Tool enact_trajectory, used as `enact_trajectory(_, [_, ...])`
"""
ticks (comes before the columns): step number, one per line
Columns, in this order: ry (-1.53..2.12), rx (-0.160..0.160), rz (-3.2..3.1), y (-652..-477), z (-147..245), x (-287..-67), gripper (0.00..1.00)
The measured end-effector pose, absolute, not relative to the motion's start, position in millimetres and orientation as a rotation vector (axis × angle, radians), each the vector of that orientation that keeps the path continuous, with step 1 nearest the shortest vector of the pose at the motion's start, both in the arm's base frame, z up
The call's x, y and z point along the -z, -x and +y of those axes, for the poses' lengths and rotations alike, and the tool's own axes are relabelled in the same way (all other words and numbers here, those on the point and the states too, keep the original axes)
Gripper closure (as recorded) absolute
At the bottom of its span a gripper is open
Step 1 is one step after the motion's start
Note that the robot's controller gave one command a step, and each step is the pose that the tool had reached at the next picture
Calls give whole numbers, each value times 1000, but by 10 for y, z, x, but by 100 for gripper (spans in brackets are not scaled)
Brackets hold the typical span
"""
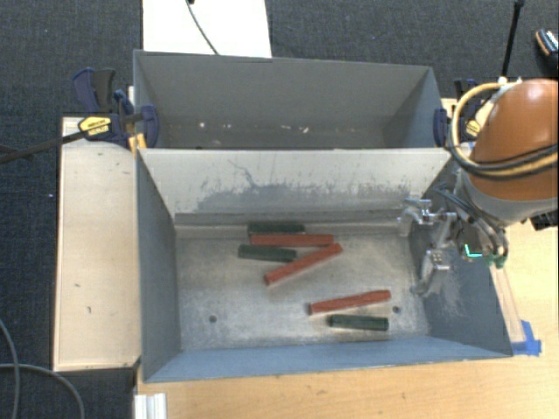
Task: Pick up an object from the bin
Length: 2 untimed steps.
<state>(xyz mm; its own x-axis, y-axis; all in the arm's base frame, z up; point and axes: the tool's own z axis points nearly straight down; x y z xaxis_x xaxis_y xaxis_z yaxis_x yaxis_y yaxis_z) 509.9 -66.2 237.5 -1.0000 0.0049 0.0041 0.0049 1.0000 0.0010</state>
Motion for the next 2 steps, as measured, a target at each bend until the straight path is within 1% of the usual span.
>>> enact_trajectory(1, [-29, 2, -3135, -4950, -444, -766, 0])
enact_trajectory(2, [-34, -1, -3142, -4970, -452, -811, 100])
